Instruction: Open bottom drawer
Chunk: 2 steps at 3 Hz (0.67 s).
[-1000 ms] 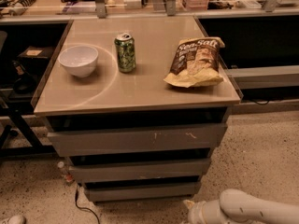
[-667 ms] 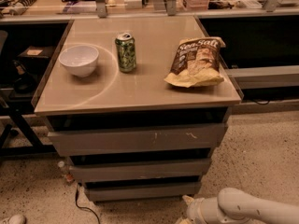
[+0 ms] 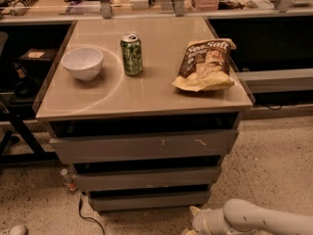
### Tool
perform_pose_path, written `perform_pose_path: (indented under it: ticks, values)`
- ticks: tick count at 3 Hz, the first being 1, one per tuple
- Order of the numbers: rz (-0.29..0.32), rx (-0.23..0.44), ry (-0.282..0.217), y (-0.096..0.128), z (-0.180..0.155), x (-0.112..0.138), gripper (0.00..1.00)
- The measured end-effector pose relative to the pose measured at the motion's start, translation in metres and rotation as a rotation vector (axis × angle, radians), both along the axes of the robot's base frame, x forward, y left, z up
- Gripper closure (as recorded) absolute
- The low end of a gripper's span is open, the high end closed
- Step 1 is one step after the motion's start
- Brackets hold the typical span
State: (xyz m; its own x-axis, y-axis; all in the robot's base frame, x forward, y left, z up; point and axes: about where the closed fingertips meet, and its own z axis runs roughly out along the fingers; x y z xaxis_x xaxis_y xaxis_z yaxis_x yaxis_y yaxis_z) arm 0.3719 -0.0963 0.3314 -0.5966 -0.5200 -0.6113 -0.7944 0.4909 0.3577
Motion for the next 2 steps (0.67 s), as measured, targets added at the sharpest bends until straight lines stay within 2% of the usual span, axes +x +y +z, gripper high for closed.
perform_pose_path:
  ticks: [2]
  values:
    - [-0.053, 0.008, -0.058, 0.002, -0.039, 0.039, 0.00]
